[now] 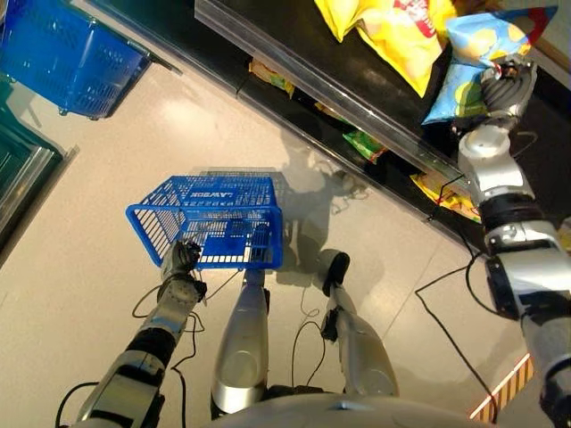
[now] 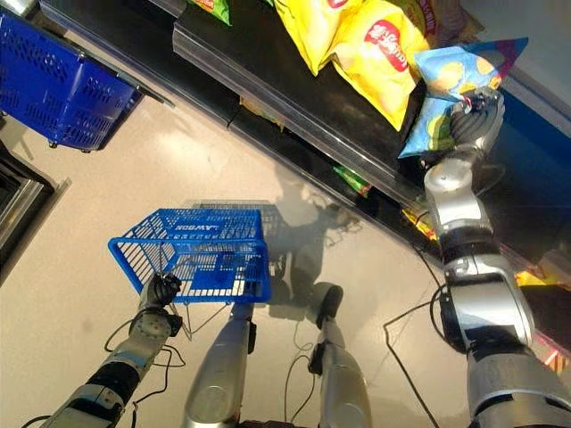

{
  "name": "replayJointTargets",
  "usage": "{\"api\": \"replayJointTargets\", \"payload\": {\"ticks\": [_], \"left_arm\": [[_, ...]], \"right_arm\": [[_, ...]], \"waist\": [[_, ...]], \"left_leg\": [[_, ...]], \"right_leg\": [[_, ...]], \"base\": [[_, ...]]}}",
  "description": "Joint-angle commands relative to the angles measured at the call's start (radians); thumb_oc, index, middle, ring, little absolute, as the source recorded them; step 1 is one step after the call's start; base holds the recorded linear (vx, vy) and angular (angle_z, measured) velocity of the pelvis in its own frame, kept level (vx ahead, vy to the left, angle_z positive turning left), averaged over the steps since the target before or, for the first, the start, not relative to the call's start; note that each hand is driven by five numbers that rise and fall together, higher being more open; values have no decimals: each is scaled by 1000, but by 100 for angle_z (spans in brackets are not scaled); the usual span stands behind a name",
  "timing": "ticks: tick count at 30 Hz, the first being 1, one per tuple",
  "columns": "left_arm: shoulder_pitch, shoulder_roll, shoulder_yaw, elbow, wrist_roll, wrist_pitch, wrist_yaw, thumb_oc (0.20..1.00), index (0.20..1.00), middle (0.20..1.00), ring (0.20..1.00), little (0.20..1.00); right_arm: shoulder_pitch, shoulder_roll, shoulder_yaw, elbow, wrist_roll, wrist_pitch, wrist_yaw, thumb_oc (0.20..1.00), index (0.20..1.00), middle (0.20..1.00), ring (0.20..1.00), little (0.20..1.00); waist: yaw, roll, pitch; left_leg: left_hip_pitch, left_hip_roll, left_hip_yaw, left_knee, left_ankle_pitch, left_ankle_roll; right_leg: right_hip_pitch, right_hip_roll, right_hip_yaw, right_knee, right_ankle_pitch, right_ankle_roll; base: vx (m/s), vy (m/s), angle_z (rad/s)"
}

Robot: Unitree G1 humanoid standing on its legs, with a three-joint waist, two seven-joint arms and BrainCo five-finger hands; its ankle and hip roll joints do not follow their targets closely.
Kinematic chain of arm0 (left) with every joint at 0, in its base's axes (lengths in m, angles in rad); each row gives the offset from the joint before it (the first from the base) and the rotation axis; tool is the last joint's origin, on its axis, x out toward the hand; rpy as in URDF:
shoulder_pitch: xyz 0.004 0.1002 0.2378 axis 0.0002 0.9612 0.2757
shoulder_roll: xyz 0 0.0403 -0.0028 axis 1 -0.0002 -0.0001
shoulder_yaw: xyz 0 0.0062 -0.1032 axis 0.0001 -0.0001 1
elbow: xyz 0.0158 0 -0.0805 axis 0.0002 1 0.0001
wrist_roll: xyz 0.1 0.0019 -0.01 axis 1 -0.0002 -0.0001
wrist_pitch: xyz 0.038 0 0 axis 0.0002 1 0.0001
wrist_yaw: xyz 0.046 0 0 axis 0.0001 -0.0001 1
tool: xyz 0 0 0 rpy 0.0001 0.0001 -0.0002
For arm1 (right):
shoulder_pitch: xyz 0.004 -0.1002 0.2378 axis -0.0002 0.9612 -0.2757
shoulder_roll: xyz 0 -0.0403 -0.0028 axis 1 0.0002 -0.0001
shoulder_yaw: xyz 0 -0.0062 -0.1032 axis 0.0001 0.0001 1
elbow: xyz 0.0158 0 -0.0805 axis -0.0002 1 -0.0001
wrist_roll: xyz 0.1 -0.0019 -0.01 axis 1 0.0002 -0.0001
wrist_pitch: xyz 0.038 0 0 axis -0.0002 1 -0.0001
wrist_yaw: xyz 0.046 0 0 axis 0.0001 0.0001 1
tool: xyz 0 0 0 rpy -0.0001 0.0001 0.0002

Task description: Pick up the snacks into the basket

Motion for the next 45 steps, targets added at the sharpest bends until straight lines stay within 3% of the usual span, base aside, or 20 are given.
{"api": "replayJointTargets", "payload": {"ticks": [1, 13, 20, 29, 36, 38, 39, 45], "left_arm": [[54, 33, 14, 34, 60, 30, 23, 200, 200, 200, 200, 200], [20, 37, 49, 116, 59, 53, 3, 200, 200, 200, 200, 200], [1, 30, 58, 167, 79, 68, -22, 200, 200, 200, 200, 200], [-8, 26, 67, 206, 110, 67, -78, 200, 200, 200, 200, 200], [7, 9, 89, 272, 121, 61, -125, 200, 200, 200, 200, 200], [9, 10, 88, 273, 121, 60, -125, 200, 200, 200, 200, 200], [20, 1, 109, 316, 114, 60, -141, 200, 200, 200, 200, 200], [44, -12, 159, 341, 90, 52, -148, 200, 200, 200, 200, 200]], "right_arm": [[124, 24, -34, 33, 127, 33, 7, 200, 200, 200, 200, 200], [270, -73, -205, -236, 206, -45, -13, 200, 200, 200, 200, 200], [332, -142, -262, -411, 222, -79, 42, 200, 200, 200, 200, 200], [474, -170, -316, -695, 367, -154, 237, 200, 200, 200, 200, 200], [630, -141, -325, -911, 462, -146, 441, 200, 200, 200, 200, 200], [637, -139, -328, -915, 464, -144, 443, 200, 200, 200, 200, 200], [705, -120, -320, -980, 487, -134, 511, 200, 200, 200, 200, 200], [868, -64, -282, -1085, 450, -99, 611, 200, 200, 200, 200, 200]], "waist": [[-1, 51, 29], [-71, 17, -17], [-111, -1, -62], [-149, -16, -123], [-165, -20, -153], [-164, -20, -156], [-168, -22, -160], [-168, -24, -154]], "left_leg": [[34, -85, 45, -22, -78, 22], [88, -83, 82, -22, -97, 31], [128, -81, 102, -25, -108, 35], [173, -73, 127, -28, -122, 35], [195, -61, 134, -29, -128, 35], [195, -61, 134, -30, -128, 34], [195, -56, 132, -31, -125, 31], [191, -47, 121, -31, -115, 24]], "right_leg": [[-19, -49, 23, 29, 20, 89], [-11, -40, 56, 44, 18, 83], [5, -36, 73, 49, 14, 81], [28, -32, 89, 51, 7, 79], [39, -20, 96, 51, 1, 72], [39, -20, 95, 50, 0, 72], [41, -15, 95, 51, -4, 69], [38, -5, 89, 62, -15, 58]], "base": [[-34, -5, -6], [-3, -6, -9], [25, -11, -11], [50, -16, -11], [45, -17, -4], [8, -18, -2], [15, -35, -6], [4, -46, -2]]}}
